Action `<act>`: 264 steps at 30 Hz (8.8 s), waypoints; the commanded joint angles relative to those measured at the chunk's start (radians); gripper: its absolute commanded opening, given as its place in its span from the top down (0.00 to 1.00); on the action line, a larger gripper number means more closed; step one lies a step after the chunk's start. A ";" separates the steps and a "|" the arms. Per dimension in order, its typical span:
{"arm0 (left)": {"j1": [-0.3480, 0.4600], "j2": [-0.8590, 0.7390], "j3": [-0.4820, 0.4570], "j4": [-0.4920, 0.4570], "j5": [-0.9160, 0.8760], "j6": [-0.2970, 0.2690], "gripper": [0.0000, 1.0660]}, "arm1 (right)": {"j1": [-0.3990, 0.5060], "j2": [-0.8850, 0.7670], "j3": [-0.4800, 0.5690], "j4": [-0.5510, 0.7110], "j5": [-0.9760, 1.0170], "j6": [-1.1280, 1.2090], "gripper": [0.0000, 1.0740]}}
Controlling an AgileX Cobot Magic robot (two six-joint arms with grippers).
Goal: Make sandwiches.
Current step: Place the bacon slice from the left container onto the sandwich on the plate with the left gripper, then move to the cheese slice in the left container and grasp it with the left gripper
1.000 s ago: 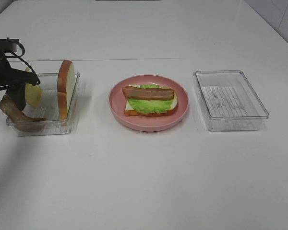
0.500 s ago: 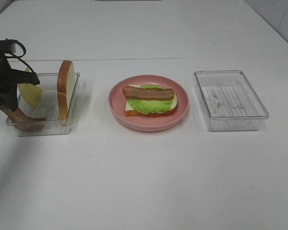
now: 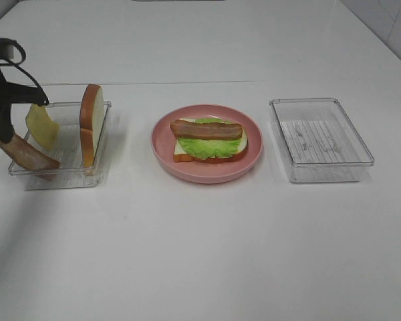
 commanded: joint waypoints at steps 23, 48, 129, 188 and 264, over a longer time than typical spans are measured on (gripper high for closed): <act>-0.005 -0.360 -0.278 -0.318 0.182 0.067 1.00 | -0.001 -0.033 0.003 0.000 -0.008 -0.005 0.08; -0.315 -0.045 -0.321 -0.636 -0.022 0.248 1.00 | -0.001 -0.033 0.003 0.000 -0.008 -0.005 0.08; -0.464 0.475 -0.760 -0.102 -0.038 0.114 0.05 | -0.001 -0.033 0.003 0.000 -0.008 -0.005 0.08; 0.016 0.288 -0.589 -0.003 0.283 0.083 0.06 | -0.001 -0.030 0.003 0.000 -0.008 -0.005 0.08; 0.016 0.397 -0.601 -0.028 0.176 0.081 1.00 | -0.001 -0.030 0.003 0.000 -0.008 -0.005 0.08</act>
